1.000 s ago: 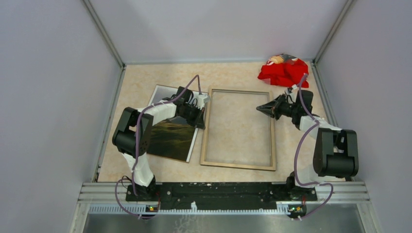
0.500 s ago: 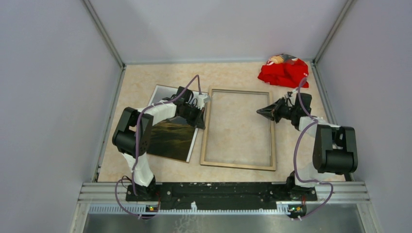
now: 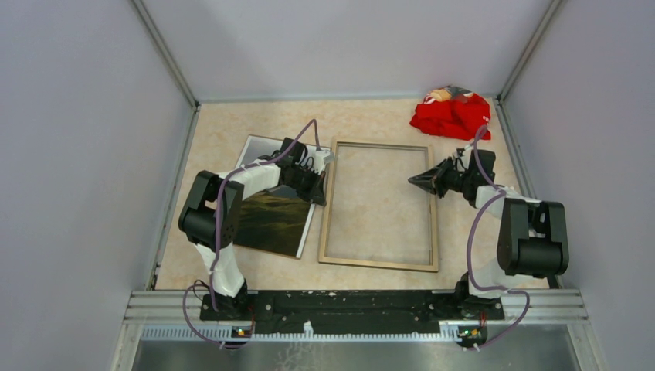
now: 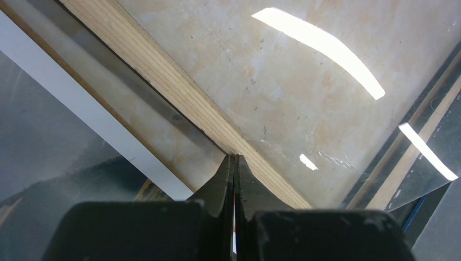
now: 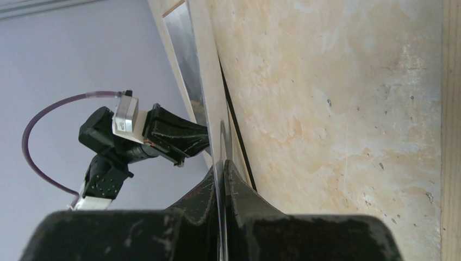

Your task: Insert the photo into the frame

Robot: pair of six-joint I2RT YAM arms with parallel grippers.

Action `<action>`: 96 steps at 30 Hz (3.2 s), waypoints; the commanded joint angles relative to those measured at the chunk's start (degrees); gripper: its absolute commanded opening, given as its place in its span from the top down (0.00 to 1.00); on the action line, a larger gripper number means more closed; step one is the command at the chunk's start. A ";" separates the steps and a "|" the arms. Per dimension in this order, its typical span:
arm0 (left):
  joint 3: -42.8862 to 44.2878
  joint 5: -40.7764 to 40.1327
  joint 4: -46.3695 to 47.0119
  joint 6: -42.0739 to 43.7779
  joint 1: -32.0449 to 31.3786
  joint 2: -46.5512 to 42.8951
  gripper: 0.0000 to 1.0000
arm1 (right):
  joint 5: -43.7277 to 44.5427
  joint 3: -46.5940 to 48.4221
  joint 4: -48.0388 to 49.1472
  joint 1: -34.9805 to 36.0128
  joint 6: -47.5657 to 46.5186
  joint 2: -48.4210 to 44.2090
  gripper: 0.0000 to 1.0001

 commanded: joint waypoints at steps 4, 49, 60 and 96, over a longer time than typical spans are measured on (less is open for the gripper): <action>-0.40 -2.97 -0.90 1.07 -0.66 2.00 1.00 | -1.56 -1.33 -1.33 -0.20 -1.32 -3.46 1.00; 0.48 -3.37 -1.46 1.08 -1.29 2.70 1.00 | -7.41 0.76 20.61 7.86 7.39 -4.98 1.00; 0.48 -3.66 -1.48 1.04 -1.38 2.75 1.00 | -6.30 -0.95 20.27 8.02 6.39 -2.76 1.00; 0.66 -3.02 -1.57 1.13 -1.47 2.56 1.00 | 7.30 6.81 -12.10 7.41 -19.93 -2.80 1.00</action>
